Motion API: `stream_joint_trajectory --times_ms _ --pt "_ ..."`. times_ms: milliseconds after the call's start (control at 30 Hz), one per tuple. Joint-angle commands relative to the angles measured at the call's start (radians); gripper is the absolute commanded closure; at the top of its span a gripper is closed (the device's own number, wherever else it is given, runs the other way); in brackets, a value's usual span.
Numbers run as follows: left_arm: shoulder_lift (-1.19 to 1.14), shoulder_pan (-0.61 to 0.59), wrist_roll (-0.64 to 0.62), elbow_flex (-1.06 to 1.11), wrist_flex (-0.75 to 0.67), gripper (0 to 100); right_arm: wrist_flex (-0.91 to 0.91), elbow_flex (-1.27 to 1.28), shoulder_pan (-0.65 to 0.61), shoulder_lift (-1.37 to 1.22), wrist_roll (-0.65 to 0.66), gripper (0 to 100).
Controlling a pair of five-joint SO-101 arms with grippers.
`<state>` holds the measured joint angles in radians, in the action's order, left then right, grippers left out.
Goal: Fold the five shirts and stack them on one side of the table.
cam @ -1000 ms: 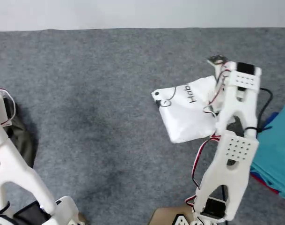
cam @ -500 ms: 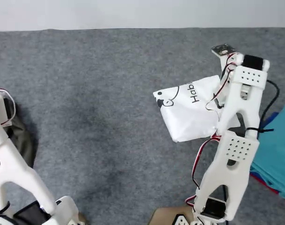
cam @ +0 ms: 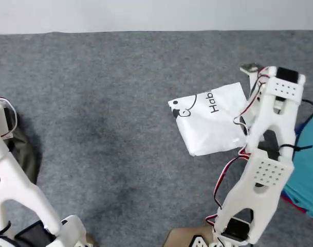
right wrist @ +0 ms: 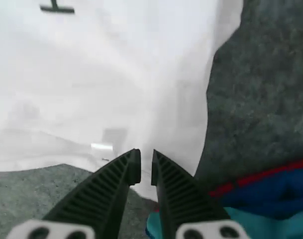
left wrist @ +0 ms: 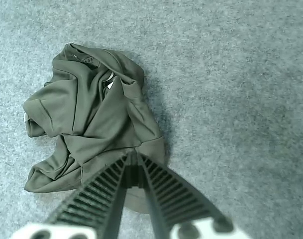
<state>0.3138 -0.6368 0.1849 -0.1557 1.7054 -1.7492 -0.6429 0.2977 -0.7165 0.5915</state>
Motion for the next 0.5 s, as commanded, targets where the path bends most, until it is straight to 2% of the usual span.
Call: stream_joint_trajectory --times_ms 0,133,367,467 --pt "0.032 0.008 0.008 -0.012 0.005 100 0.064 0.032 0.024 -0.005 0.011 95.2" --pt "0.032 0.008 0.008 -0.012 0.005 100 0.128 0.020 0.019 -0.102 0.006 95.2" --pt "0.032 0.008 0.008 -0.012 0.005 100 -0.042 -0.109 -0.056 0.012 0.002 95.2" --pt "0.032 0.008 0.008 -0.012 0.005 100 -0.047 -0.084 -0.097 0.104 -0.012 95.3"
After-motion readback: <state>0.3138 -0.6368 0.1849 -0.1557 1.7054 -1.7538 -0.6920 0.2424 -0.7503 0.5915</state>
